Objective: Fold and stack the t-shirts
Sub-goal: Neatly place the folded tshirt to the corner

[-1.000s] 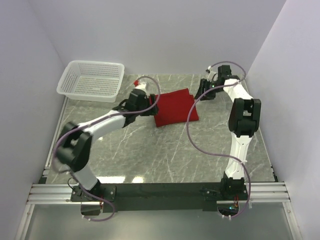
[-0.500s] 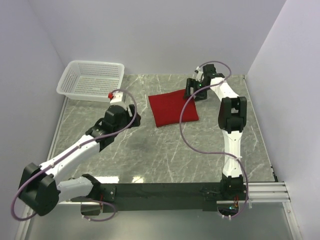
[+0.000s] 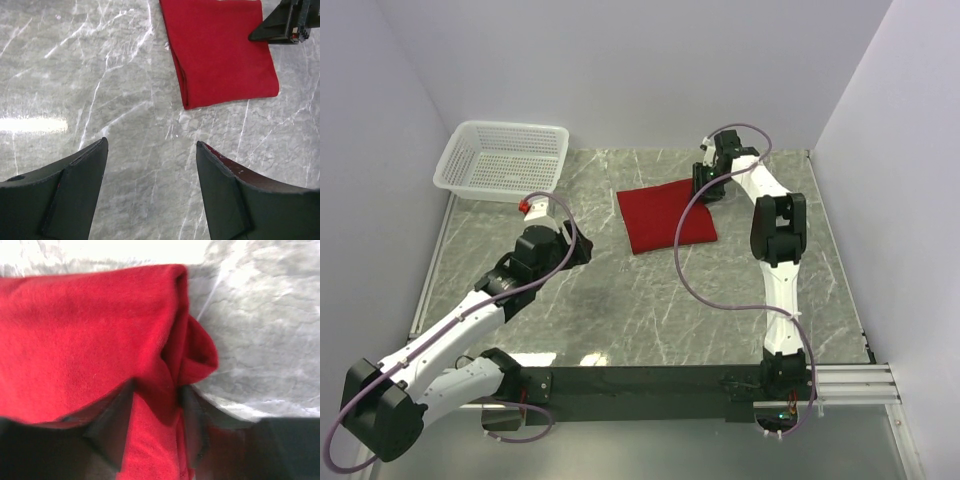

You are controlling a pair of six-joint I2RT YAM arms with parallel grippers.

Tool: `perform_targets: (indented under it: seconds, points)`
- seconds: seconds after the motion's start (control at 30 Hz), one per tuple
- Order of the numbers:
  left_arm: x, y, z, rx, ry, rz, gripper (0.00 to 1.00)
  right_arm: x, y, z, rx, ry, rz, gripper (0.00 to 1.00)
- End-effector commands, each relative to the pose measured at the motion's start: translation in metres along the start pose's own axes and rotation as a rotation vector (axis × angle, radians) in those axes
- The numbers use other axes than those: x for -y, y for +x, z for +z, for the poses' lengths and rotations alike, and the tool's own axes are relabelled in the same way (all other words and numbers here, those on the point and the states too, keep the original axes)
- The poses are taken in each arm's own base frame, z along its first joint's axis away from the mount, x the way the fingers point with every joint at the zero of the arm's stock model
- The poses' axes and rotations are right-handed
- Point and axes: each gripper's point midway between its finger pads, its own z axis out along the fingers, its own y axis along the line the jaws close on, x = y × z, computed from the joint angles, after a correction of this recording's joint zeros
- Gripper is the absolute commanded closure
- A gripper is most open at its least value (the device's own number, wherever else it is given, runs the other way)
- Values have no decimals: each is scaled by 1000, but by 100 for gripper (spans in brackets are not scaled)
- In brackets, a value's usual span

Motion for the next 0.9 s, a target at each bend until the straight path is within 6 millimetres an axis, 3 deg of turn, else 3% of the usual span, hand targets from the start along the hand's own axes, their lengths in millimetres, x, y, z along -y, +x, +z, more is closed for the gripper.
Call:
perform_targets:
  seconds: [0.0, 0.2, 0.3, 0.43, 0.57, 0.6, 0.7, 0.73, 0.87]
  points:
    - [-1, 0, -2, 8, 3, -32, 24, -11, 7, -2, -30, 9, -48, 57]
    - [-2, 5, -3, -1, 8, -41, 23, -16, 13, 2, -54, -7, -72, 75]
    - [-1, 5, -4, 1, 15, -41, 24, -11, 11, -1, -49, -23, -45, 100]
    - [0, 4, -6, 3, 24, -42, 23, 14, 0, -22, 3, 33, -20, 100]
    - [2, 9, -5, -5, 43, -44, 24, 55, -3, -51, 28, 61, 43, 100]
    - [2, 9, -4, -2, 49, -48, 24, 78, 0, -59, 29, 83, 50, 100]
    - [4, 14, -2, -17, 64, -47, 24, 112, 7, -78, 22, 146, 31, 100]
    - [7, 13, -1, -14, 75, -49, 24, 135, 10, -89, 22, 189, 52, 100]
    - [10, 19, 4, -33, 95, -50, 24, 190, 16, -117, 18, 277, 81, 100]
